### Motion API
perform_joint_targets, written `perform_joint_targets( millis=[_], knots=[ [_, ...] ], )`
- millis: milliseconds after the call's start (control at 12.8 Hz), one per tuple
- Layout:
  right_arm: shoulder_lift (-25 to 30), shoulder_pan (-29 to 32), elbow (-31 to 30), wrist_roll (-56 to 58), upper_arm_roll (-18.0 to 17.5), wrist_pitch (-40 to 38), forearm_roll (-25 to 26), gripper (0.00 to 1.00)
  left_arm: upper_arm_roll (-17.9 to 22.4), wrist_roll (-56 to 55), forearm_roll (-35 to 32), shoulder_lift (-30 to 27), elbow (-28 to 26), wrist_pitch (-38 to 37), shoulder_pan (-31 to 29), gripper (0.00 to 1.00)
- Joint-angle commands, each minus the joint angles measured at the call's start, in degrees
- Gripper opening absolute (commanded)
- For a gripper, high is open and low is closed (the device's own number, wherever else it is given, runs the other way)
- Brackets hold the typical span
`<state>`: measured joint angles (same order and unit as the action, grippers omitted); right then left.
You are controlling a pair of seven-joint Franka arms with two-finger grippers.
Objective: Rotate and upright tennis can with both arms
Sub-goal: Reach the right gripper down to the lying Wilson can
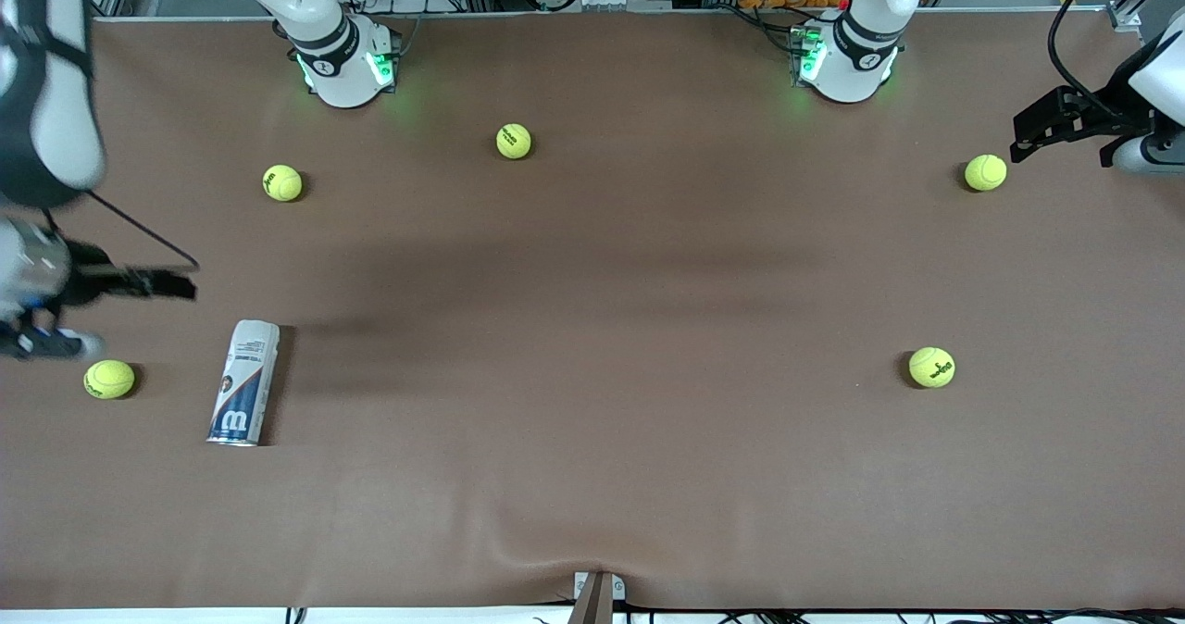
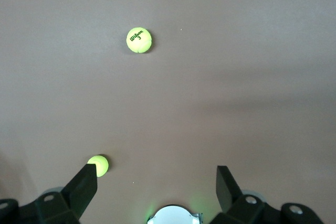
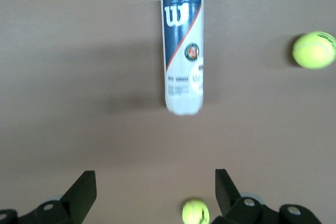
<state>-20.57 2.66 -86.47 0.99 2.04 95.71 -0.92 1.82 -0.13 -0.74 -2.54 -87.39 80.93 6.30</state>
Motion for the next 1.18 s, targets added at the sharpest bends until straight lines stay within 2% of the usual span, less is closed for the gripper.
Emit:
perform_joint_targets(
  millis=[0,157,313,549,1097],
  knots=[
    [-8.1,-0.2,2.3,0.7,-0.4,2.8,1.2,1.0,0.0,0.7,0.7,-0.2,-0.1,0.3,-0.2,1.0],
    [-12.6,0.4,2.6,1.3,-0.4,7.4,1.2,1.0,0.0,0.2,0.7,-0.1,0.4,0.2,-0.1,1.0],
    [-17.6,0.9,4.5,3.7,-0.3,8.5,1.2,1.0,-0.1,0.0,0.7,-0.1,0.3,0.0,0.3,1.0],
    [-21.5,1.8,4.5,9.1,-0.3,14.0,1.6,1.0,-0.1,-0.1,0.7,-0.1,0.5,0.0,0.6,1.0],
    [-25.5,3.2,4.1,11.5,-0.3,20.1,0.8,1.0,-0.1,0.1,0.7,-0.1,0.2,-0.6,-0.1,1.0]
  ],
)
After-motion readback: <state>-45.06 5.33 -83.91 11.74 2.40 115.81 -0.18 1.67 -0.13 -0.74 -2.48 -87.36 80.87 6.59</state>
